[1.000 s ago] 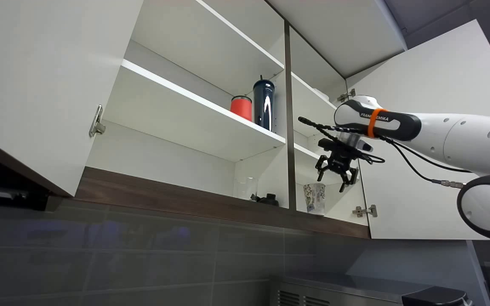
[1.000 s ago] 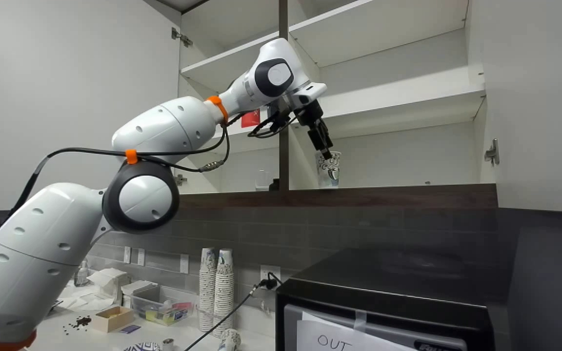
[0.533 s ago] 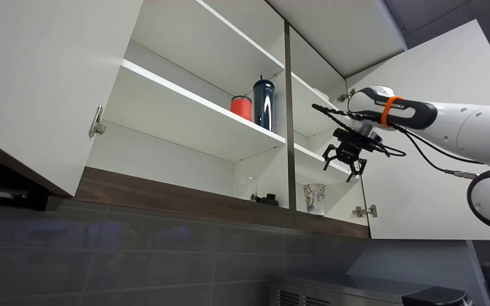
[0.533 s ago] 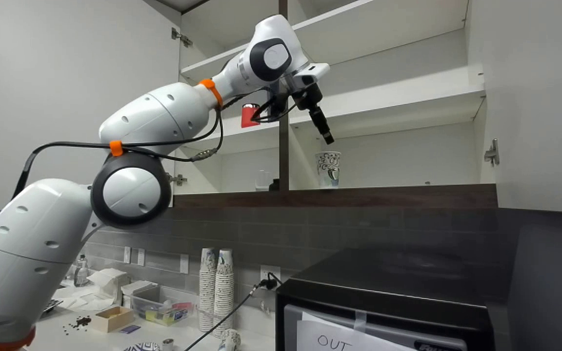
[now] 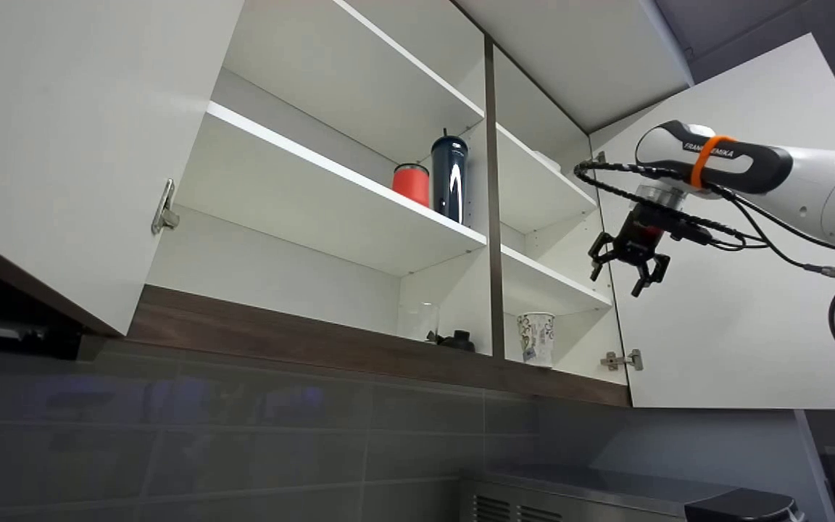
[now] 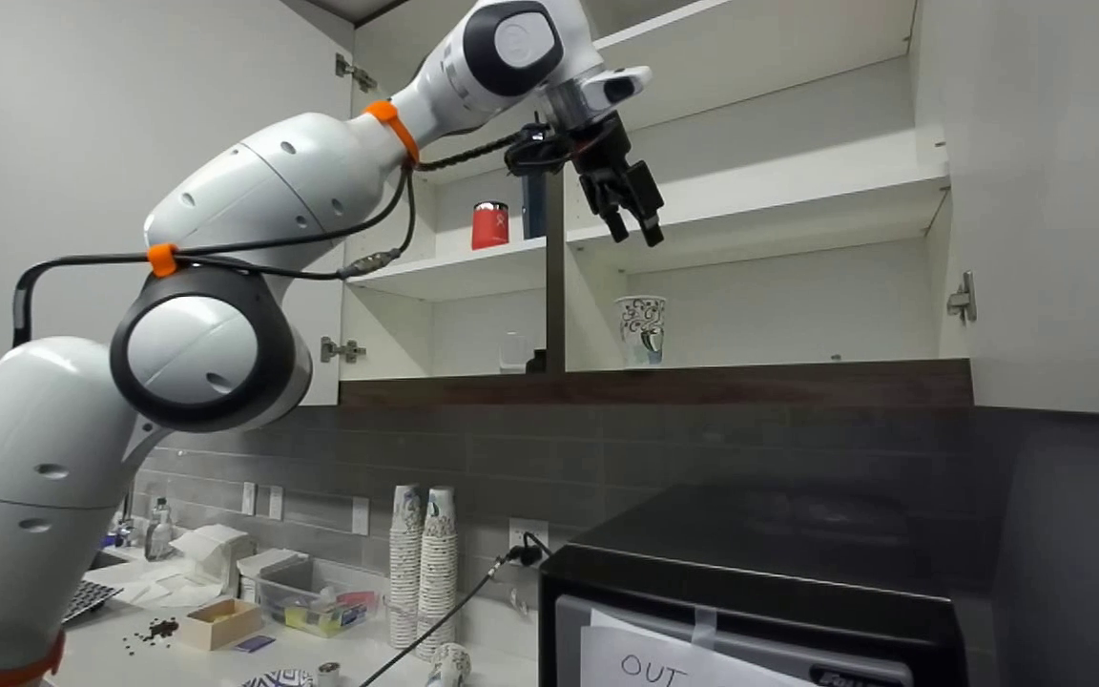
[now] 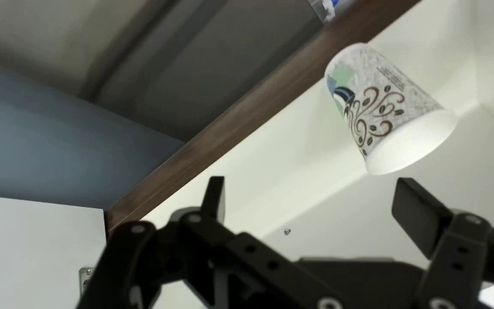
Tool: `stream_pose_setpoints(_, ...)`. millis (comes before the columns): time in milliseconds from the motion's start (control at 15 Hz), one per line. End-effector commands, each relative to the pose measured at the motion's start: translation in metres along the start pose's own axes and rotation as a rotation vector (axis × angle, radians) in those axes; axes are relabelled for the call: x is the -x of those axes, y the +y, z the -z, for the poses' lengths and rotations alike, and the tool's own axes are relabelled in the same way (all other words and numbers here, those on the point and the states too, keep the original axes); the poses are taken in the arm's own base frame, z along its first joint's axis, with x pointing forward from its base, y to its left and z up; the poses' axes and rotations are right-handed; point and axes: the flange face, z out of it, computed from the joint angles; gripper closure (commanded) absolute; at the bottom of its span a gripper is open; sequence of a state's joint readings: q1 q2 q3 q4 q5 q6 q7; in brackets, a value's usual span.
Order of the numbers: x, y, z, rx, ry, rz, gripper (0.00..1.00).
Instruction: Put the cup inside the cabinet on the right
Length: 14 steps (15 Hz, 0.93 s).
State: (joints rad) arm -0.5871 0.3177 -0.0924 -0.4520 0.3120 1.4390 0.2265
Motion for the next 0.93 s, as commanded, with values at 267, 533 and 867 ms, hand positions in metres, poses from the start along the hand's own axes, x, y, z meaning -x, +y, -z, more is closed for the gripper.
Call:
stream_pose_setpoints(267, 0.023, 0.048, 0.017, -0.035, -0.200, 0.353, 0.00)
stream_pose_setpoints(533, 0.031, 0.063, 0.014, -0.092, -0.278, 0.531, 0.00)
stream_pose_setpoints(867, 0.030, 0.066, 0.005, -0.090, -0.298, 0.546, 0.00)
